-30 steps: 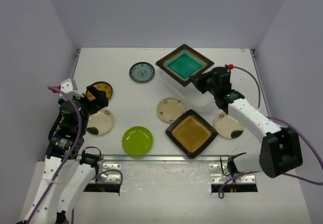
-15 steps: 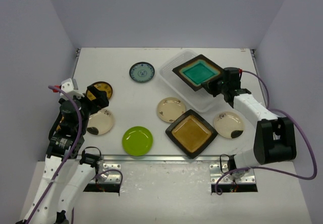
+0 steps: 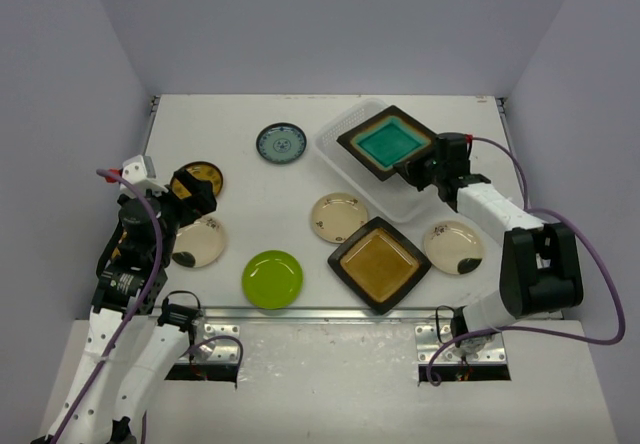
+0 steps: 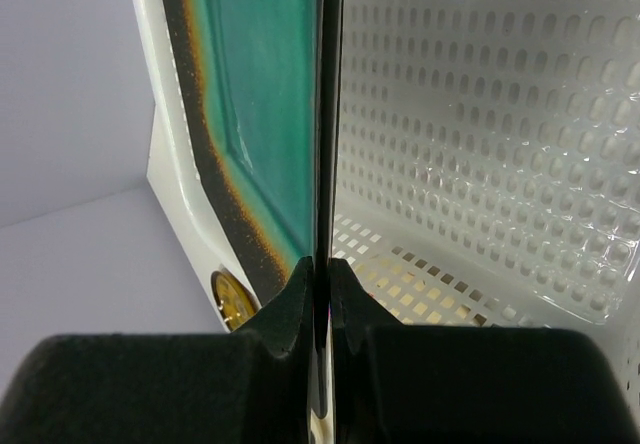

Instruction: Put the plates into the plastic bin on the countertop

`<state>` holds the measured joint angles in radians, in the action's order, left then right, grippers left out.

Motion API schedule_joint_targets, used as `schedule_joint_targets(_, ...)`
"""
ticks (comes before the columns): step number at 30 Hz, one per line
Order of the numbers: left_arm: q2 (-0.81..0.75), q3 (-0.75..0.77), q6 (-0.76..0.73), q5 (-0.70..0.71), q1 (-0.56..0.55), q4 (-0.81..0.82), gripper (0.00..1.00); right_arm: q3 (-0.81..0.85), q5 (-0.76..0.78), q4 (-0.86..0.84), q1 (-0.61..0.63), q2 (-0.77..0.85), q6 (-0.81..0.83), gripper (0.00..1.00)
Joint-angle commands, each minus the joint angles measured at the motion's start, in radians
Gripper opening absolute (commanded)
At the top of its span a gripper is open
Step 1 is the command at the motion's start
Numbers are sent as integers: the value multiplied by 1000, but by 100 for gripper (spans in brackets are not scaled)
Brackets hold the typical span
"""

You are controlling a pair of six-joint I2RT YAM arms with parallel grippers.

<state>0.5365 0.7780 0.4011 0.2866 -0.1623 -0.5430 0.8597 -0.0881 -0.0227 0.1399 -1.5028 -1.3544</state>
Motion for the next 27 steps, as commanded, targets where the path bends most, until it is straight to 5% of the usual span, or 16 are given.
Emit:
schedule_joint_targets(1, 4, 2, -7, -10, 7, 43, 100, 29, 22, -134, 29, 46, -12, 0)
schedule_joint_targets(17, 1, 1, -8, -17, 6, 44, 100, 23, 19, -103, 48, -19, -32, 1)
schedule_joint_targets(20, 2, 0, -9, -20, 3, 44, 100, 33, 31, -88, 47, -33, -16, 18)
schedule_joint_targets(23, 7, -2, -11, -28, 1, 47, 100, 56, 30, -58, 47, -52, 8, 52)
schedule_joint_targets(27, 18, -3, -14, -42, -2, 51, 100, 123, 37, 54, 46, -77, 59, 80)
